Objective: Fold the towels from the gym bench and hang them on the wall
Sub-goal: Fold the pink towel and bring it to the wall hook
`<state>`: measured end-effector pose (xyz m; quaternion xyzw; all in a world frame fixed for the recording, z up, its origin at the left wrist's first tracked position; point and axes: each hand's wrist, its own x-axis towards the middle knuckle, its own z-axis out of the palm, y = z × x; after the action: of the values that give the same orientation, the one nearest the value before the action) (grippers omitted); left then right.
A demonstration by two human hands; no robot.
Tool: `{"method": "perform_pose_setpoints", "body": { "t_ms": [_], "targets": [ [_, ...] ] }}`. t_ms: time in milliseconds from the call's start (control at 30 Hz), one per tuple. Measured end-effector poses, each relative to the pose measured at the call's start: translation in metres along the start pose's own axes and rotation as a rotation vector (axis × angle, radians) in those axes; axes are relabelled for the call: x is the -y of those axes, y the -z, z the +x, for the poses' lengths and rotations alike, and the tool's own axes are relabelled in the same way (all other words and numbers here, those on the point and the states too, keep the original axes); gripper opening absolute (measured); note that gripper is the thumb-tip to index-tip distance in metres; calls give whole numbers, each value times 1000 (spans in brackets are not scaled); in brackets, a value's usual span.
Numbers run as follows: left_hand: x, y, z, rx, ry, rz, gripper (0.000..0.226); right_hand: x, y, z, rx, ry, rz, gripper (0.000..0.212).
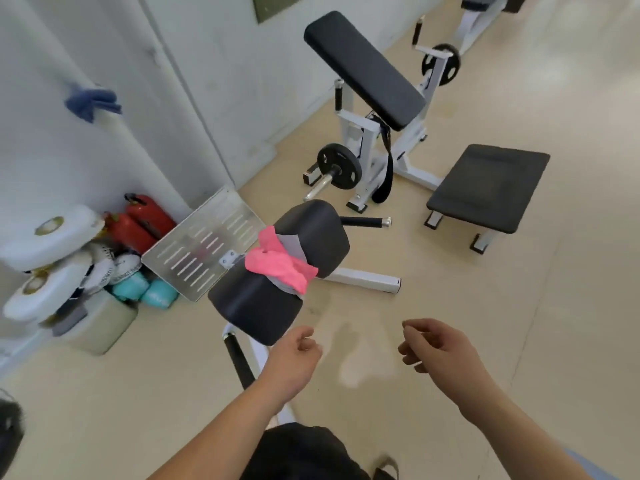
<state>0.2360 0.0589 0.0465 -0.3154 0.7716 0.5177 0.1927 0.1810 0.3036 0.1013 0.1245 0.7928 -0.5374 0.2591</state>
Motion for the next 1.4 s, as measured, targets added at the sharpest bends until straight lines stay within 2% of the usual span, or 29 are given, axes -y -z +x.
{"method": "perform_pose_setpoints", "body": {
  "t_ms": [100, 300, 500, 700, 767, 867, 967, 1100, 1200, 1267, 1400],
  "targets": [
    [-10, 4, 7, -100, 1, -14, 48, 17, 10, 19, 36, 21, 0, 16],
    [-22, 30, 39, -276, -48, -5, 47, 52, -16, 52, 207, 29, -24, 19],
    [-45, 50, 124, -324, -117, 102, 1, 85, -37, 114, 292, 21, -156, 21],
    [-52, 71, 237, -272, -9, 191, 27, 140, -68, 206, 230, -68, -273, 20],
    [-51, 78, 259, -217, 25, 328, 33, 161, -81, 231, 243, -94, -319, 20],
    [-54, 85, 282, -132, 66, 489, 58, 189, -101, 264, 274, -102, -376, 19],
    [-55, 101, 293, -68, 111, 558, 45, 214, -127, 286, 309, -113, -427, 19],
    [-41, 126, 287, -85, 101, 381, 20, 237, -162, 300, 444, -118, -558, 17],
    [-36, 148, 269, -169, 81, 240, 27, 255, -189, 308, 578, -23, -682, 13],
    [-42, 162, 255, -242, 66, 130, 24, 262, -207, 310, 691, 19, -750, 12],
    [-74, 186, 215, -367, -44, 5, 9, 266, -234, 306, 904, 108, -815, 36]
  ]
}}
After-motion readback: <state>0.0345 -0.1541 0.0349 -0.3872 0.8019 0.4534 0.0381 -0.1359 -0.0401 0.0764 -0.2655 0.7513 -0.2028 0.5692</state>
